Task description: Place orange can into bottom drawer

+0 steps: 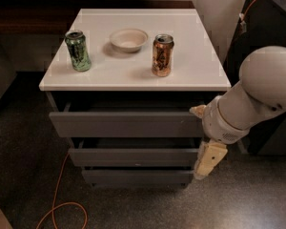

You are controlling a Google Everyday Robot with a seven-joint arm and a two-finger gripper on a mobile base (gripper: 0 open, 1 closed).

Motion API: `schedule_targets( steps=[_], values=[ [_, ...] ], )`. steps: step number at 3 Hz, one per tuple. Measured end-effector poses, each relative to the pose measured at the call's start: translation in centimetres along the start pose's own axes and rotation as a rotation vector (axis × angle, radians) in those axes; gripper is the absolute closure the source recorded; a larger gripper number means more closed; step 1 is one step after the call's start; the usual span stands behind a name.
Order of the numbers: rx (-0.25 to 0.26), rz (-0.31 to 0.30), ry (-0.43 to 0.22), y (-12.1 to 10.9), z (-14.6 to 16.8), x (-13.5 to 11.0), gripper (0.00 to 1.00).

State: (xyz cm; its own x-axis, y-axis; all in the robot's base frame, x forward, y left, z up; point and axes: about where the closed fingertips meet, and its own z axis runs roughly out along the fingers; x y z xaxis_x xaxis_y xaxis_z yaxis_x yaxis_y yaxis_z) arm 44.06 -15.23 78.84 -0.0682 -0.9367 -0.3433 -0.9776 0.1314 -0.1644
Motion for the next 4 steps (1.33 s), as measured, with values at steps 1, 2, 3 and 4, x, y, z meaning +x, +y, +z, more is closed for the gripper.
schedule_targets(
  steps=[1,2,3,4],
  values=[
    [-0.013,-0.075,0.017,1.1,5.8,0.4,0.00],
    [0.012,-0.132,0.025,1.2,9.9,0.9,0.00],
    [0.024,-0.170,0.013,2.0,13.8,1.7,0.00],
    [0.039,-0.227,-0.053,3.0,20.8,4.1,0.00]
  ],
)
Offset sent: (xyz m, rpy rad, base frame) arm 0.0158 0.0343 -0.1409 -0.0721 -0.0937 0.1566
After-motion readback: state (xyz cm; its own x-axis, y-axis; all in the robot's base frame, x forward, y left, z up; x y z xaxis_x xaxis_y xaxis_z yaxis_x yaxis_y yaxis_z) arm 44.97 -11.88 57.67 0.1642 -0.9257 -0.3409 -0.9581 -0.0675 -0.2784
